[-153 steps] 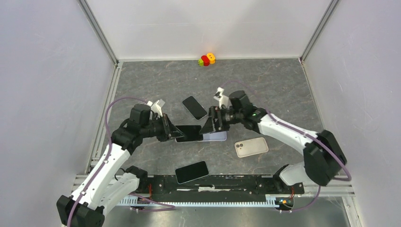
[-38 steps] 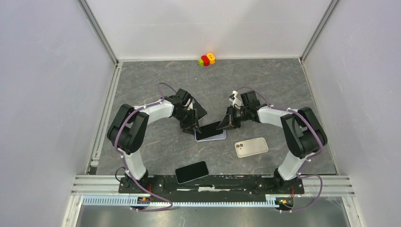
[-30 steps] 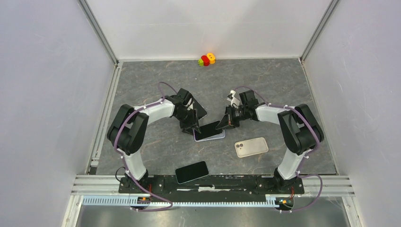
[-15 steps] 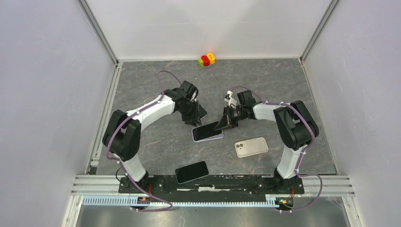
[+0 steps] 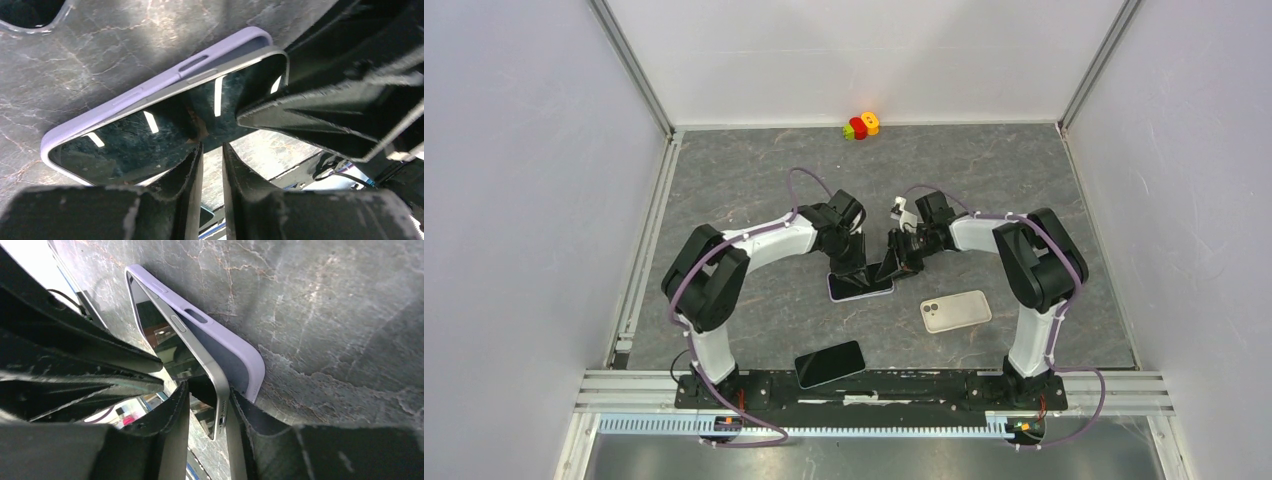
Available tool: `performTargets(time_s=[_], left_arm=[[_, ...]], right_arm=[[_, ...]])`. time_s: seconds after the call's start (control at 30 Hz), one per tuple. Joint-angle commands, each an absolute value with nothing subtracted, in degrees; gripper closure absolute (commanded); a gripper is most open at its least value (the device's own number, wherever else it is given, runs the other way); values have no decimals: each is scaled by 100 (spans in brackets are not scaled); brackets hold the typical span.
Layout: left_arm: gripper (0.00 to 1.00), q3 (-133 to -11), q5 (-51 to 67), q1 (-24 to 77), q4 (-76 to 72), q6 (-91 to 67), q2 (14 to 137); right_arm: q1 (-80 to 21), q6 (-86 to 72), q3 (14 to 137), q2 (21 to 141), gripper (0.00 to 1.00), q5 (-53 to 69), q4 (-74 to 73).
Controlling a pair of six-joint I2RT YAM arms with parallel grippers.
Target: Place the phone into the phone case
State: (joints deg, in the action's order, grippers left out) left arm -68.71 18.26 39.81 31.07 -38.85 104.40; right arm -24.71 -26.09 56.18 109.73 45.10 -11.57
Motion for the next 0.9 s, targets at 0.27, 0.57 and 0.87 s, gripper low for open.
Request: performTargets(time_s=[0.27, 0.57, 0.87], left_arm=[[91, -6432, 1600, 3727, 2937, -4291, 10617], [98, -6237, 1591, 3580, 2936, -4392, 10721], [98, -6135, 1609, 3520, 2909, -4438, 10766]], right_arm=[[-3014, -1231, 5701, 11212, 39, 2025, -2775], [-3015, -908, 5793, 10900, 32, 1228, -3169], [-3015, -580, 6086, 10701, 38, 822, -3503]])
